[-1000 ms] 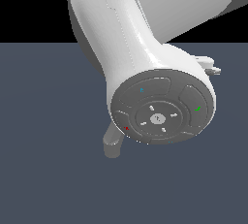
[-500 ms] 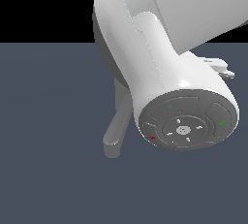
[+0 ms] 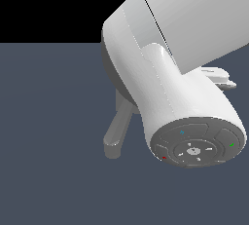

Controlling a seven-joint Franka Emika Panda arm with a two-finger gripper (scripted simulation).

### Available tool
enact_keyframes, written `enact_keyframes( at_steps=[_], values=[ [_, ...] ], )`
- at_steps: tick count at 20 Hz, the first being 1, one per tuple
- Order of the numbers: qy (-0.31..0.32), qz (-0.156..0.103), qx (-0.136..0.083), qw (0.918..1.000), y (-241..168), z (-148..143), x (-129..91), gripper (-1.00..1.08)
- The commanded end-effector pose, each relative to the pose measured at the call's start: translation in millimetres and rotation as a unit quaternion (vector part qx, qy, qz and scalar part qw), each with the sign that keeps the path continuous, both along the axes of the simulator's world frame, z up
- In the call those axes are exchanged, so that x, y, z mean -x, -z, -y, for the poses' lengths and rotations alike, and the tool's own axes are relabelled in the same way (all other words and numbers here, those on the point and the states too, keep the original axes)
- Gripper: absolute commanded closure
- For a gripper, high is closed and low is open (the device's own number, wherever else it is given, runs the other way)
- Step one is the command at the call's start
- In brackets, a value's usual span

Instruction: Turn on the faucet by rotating a designated handle.

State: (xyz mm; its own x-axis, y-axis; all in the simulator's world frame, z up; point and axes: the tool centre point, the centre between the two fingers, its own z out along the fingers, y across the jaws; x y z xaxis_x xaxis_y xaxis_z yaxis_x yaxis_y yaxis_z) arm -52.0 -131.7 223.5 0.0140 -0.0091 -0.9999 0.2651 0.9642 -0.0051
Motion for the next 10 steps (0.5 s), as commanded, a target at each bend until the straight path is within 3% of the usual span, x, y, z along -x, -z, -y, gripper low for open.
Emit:
enact_keyframes(
  at_steps=[1, 10],
  values=[
    [-0.014, -0.009, 0.004, 0.9999, 9, -4, -1, 1.08],
    [-0.014, -0.009, 0.004, 0.9998, 31, 3, 0, 1.08]
  ],
)
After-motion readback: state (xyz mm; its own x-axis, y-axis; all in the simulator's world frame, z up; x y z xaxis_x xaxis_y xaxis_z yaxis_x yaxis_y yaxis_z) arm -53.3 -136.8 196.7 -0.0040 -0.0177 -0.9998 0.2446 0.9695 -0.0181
